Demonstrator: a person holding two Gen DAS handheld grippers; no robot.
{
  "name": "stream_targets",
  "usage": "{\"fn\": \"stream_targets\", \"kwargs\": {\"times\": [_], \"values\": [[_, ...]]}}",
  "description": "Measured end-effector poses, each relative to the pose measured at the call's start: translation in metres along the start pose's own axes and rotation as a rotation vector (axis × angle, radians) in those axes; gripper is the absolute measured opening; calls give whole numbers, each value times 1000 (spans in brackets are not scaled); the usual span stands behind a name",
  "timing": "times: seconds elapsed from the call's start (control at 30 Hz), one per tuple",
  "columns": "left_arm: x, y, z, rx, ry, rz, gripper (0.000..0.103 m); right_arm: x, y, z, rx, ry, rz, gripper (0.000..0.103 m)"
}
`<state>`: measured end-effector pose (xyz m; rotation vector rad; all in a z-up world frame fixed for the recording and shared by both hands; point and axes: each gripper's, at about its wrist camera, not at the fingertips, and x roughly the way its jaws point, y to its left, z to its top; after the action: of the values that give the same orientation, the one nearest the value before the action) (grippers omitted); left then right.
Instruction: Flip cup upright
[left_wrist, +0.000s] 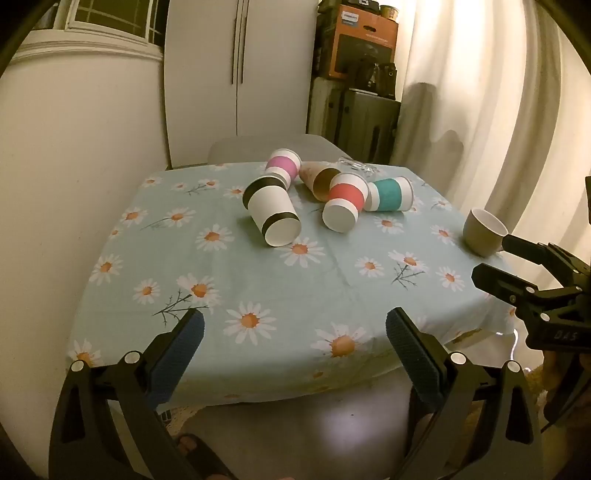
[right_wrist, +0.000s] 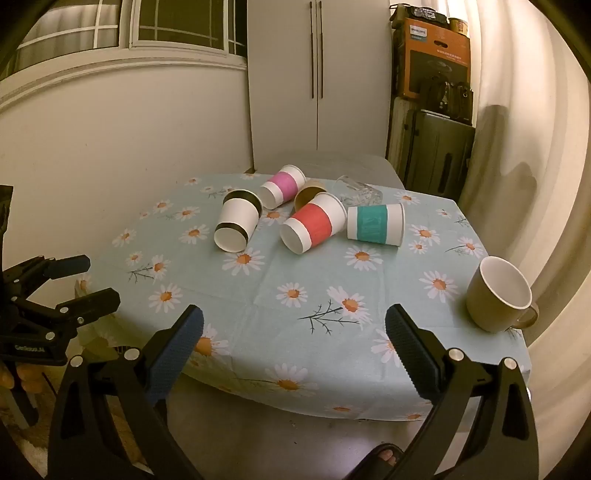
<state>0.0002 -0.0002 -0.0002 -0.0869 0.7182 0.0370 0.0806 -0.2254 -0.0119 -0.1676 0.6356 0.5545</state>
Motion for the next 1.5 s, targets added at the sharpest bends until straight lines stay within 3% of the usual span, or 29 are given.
{"fn": "stream_targets", "kwargs": {"times": [1.5], "values": [[3,-3,-2,0,4,-5,96,-1,5,-4,1,14,2,98]]}}
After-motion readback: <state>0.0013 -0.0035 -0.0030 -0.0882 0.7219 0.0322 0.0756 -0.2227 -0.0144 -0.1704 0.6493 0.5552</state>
